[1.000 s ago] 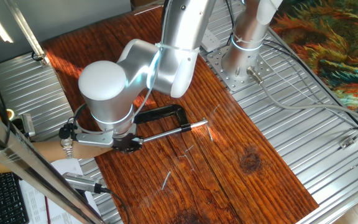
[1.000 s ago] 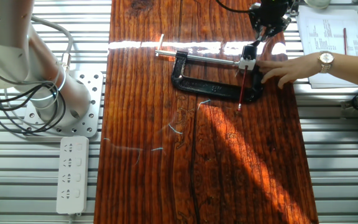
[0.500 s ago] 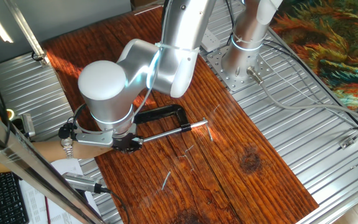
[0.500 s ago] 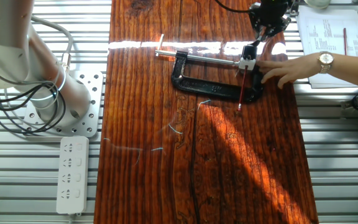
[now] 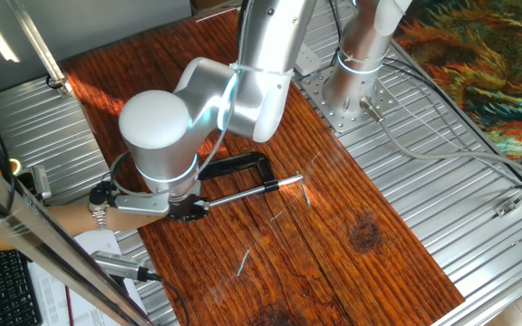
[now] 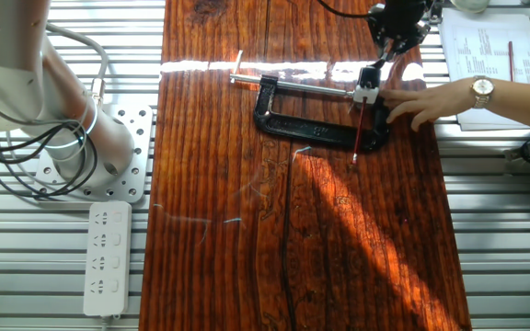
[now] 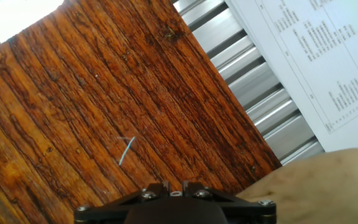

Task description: Sharpen the pencil with a pencil sharpener

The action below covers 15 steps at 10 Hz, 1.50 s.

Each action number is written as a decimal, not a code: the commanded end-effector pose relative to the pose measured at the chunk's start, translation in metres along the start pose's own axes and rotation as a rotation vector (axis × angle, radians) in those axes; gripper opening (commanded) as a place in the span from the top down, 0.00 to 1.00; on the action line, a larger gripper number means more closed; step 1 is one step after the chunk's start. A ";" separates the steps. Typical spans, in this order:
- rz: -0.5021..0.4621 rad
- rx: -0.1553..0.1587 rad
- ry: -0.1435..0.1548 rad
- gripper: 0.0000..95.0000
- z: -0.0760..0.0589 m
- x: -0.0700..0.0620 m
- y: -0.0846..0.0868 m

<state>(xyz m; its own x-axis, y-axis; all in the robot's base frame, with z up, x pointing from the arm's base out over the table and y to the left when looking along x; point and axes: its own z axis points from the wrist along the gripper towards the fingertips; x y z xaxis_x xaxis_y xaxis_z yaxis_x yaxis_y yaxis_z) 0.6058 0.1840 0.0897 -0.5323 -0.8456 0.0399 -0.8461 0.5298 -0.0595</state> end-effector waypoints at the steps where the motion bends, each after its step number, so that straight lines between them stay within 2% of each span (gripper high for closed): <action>1: -0.049 0.009 -0.038 1.00 0.000 0.001 0.000; 2: -0.050 0.008 -0.040 1.00 0.000 0.001 0.000; 4: -0.054 -0.010 -0.074 1.00 0.000 0.001 0.000; 6: -0.071 -0.016 -0.088 1.00 0.000 0.001 0.000; 11: -0.071 -0.011 -0.086 1.00 0.000 0.001 0.000; 12: -0.079 -0.011 -0.090 1.00 0.000 0.001 0.000; 13: -0.099 -0.017 -0.108 1.00 0.000 0.001 0.000; 15: -0.137 -0.020 -0.111 1.00 0.000 0.001 0.000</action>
<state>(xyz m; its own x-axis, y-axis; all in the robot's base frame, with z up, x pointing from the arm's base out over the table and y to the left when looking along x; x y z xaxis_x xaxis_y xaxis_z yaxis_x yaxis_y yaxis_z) 0.6054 0.1828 0.0899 -0.4138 -0.9077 -0.0696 -0.9080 0.4171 -0.0404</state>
